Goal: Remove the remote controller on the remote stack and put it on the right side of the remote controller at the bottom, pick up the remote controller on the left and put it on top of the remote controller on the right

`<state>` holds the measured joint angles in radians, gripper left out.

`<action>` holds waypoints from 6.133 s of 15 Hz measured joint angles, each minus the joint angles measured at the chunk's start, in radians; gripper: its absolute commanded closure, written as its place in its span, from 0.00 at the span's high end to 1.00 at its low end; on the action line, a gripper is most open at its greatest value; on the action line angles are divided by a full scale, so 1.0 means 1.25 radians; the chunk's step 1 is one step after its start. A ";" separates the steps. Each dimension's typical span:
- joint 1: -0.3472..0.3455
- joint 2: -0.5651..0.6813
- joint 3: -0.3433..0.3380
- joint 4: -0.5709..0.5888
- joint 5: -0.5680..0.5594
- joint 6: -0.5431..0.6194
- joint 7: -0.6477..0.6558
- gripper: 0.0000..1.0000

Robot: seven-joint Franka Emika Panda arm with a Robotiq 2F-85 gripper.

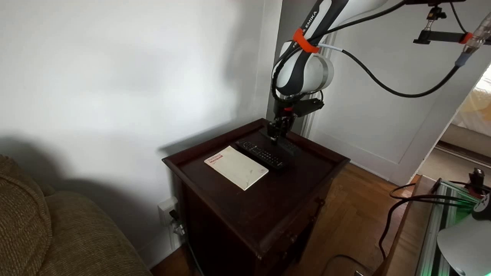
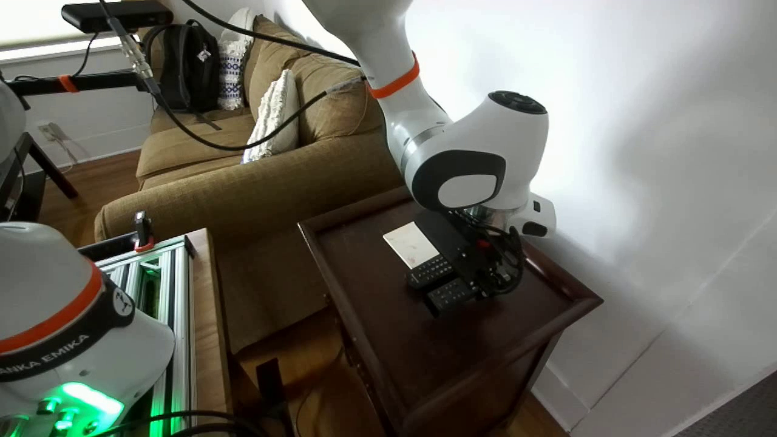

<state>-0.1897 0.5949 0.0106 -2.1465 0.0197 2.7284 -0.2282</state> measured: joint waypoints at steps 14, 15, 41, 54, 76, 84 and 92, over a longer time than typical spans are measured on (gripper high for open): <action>-0.016 0.062 0.009 0.027 0.002 0.002 -0.006 0.96; -0.016 0.060 0.009 0.028 0.002 0.006 -0.006 1.00; 0.092 0.086 0.037 0.103 0.019 -0.052 0.062 0.69; 0.105 0.101 0.021 0.125 0.001 -0.056 0.064 0.30; 0.062 -0.076 -0.045 -0.136 -0.003 0.094 0.068 0.30; 0.043 -0.073 -0.043 -0.132 -0.005 0.118 0.052 0.30; 0.030 -0.037 -0.017 -0.104 -0.005 0.118 0.031 0.30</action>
<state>-0.1528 0.5481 -0.0109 -2.2760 0.0136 2.8760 -0.1893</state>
